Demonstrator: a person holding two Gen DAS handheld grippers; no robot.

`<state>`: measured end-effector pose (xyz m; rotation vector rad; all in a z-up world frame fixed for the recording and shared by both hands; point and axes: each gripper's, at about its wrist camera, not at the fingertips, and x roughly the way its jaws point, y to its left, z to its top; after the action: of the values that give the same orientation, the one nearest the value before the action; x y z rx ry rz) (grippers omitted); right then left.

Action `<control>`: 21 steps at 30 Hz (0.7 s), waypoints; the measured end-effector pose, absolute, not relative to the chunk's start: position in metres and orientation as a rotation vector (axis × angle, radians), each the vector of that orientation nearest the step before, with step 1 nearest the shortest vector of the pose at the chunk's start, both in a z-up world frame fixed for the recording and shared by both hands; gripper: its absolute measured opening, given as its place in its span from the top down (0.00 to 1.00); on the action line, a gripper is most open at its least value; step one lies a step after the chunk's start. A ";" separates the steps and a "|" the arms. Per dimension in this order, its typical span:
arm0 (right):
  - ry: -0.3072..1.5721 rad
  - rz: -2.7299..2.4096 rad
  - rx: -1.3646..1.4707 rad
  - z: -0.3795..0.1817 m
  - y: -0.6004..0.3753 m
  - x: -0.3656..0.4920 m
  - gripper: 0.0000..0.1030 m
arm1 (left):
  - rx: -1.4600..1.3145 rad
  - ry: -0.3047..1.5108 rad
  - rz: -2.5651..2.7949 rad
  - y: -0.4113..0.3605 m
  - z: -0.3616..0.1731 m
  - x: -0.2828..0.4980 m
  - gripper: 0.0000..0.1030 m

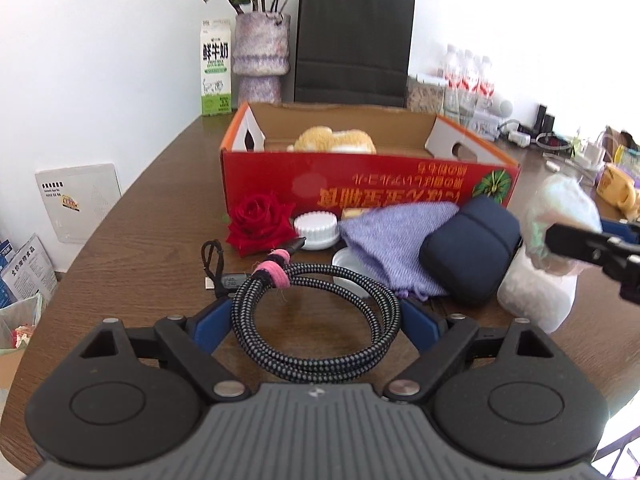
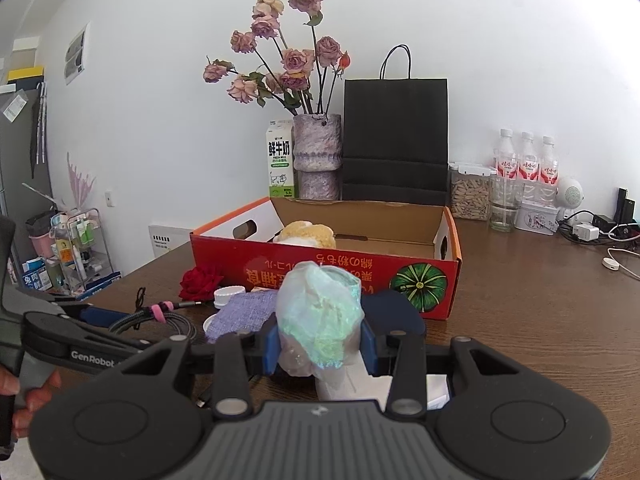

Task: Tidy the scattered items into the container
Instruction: 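Lift the cable and plastic bag over the box with both grippers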

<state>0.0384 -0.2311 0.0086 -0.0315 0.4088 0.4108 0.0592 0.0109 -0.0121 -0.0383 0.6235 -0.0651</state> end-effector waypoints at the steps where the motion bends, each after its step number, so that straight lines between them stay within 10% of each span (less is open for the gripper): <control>1: 0.406 0.411 -0.031 0.009 -0.231 0.039 0.63 | -0.043 0.607 -0.064 0.011 -0.008 0.058 0.13; 21: 0.268 0.389 -0.056 0.077 -0.227 0.146 0.63 | -0.122 0.282 -0.058 0.001 0.094 0.150 0.13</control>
<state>0.1456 -0.2274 0.0766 -0.0559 0.2682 0.3895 0.1505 0.0009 0.0944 -0.1224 0.2820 -0.0576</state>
